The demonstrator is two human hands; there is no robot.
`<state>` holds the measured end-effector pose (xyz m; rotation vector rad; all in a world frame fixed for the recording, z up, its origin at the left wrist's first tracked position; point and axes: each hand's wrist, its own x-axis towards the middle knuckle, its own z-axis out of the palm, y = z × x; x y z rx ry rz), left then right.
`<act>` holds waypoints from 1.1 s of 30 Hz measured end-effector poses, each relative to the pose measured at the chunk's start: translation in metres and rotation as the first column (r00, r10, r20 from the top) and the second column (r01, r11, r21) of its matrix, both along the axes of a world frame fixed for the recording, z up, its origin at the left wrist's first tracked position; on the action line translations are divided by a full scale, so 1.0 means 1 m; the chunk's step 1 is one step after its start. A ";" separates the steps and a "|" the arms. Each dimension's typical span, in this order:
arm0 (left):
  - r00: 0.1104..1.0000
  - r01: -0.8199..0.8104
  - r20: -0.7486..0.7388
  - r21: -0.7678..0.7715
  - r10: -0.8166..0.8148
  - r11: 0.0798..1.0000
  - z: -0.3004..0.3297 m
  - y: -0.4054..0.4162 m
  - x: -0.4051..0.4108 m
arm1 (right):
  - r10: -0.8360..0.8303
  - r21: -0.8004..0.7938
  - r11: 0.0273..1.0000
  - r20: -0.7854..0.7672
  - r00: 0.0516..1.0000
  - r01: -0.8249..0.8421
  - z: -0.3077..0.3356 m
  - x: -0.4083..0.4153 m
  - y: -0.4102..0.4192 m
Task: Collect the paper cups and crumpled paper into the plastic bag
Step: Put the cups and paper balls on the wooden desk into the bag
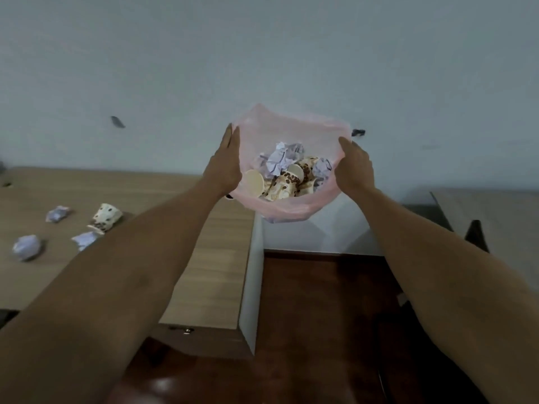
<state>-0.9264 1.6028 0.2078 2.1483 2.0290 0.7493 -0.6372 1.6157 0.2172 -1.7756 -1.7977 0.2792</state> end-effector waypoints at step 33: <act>0.985 -0.161 0.032 -0.172 0.169 0.972 -0.113 0.014 -0.358 | 0.270 -0.138 0.956 0.059 0.961 -0.260 -0.115 -0.366 0.084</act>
